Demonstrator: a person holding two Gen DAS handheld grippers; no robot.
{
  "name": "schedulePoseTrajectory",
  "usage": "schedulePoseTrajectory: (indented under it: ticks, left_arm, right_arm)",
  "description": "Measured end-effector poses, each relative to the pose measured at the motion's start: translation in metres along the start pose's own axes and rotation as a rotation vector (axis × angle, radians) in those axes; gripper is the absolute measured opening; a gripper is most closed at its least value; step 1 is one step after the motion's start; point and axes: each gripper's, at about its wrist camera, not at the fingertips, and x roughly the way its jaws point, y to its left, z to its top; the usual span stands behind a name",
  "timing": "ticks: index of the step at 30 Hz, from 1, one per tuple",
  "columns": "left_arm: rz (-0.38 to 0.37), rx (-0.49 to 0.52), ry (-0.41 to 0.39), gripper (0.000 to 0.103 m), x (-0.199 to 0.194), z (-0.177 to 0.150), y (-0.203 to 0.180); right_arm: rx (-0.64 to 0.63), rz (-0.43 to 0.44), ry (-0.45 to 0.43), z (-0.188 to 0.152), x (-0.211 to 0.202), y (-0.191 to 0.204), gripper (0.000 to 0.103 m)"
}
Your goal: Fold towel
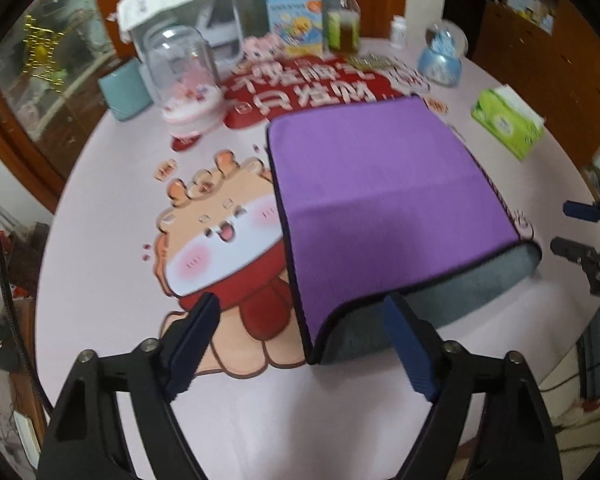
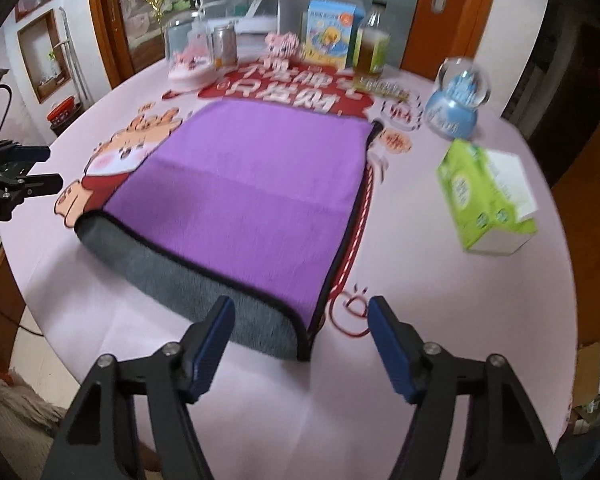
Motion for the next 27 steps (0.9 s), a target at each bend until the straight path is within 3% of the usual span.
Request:
schedulePoseTrajectory:
  ticks: [4, 14, 19, 27]
  left_arm:
    - [-0.046, 0.008, 0.056, 0.065, 0.020, -0.004, 0.004]
    - [-0.159, 0.052, 0.143, 0.055, 0.045, -0.003, 0.007]
    - [-0.202, 0.091, 0.173, 0.047, 0.049, -0.004, 0.005]
    - [-0.254, 0.130, 0.219, 0.044, 0.057, -0.006, 0.004]
  right_arm:
    - [0.015, 0.048, 0.044, -0.005, 0.015, -0.007, 0.060]
    - [-0.030, 0.132, 0.095, -0.007, 0.031, -0.014, 0.047]
    - [-0.033, 0.178, 0.121, -0.004, 0.040, -0.018, 0.035]
    - [-0.036, 0.225, 0.164, -0.003, 0.050, -0.023, 0.027]
